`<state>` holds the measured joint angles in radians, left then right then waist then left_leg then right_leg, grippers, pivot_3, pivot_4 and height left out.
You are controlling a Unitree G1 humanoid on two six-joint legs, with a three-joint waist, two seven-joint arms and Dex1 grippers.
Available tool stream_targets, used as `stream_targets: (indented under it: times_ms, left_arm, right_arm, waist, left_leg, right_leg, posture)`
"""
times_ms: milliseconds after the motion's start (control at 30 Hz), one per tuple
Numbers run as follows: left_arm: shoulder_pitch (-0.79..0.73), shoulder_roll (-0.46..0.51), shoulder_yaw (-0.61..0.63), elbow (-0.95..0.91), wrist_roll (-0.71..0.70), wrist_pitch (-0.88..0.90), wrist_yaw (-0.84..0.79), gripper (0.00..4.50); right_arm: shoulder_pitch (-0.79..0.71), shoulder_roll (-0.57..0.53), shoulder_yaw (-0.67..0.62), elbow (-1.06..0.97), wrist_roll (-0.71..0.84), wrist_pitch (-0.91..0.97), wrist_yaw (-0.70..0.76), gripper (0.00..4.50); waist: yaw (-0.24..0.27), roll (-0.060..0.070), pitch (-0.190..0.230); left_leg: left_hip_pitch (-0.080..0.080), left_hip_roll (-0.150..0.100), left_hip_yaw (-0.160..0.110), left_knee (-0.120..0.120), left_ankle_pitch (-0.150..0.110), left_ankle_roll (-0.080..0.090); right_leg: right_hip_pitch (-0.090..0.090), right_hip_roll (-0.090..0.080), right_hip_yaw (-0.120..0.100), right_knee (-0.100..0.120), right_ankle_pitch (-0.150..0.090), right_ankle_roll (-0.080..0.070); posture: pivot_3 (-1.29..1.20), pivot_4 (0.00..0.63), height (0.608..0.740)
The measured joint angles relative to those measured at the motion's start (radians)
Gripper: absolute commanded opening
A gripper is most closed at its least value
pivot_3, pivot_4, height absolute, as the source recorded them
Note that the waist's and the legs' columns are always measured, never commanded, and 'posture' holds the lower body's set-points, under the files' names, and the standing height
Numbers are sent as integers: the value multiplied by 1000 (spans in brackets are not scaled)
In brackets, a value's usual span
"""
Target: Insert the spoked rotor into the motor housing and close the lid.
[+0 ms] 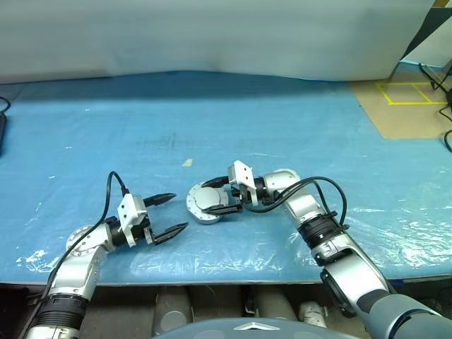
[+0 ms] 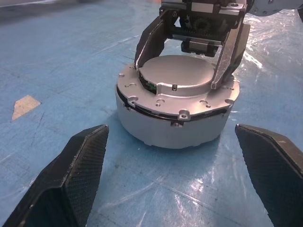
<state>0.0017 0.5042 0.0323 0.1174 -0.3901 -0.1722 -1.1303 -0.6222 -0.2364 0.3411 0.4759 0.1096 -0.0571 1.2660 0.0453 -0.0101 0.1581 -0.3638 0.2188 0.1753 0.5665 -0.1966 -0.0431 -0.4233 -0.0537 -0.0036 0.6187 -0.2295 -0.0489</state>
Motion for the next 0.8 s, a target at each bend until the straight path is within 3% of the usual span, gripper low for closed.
stream_targets:
  times_ms: [800]
  left_arm:
    - [11,5,0,-21,-2,31,3,4500]
  right_arm:
    - [5,-1,43,-33,-35,12,-75,2943]
  waist:
    - [-1,0,0]
  left_leg:
    - [5,-1,0,0,0,0]
  right_leg:
    - [2,0,2,2,0,0]
  posture:
    - [0,150,740]
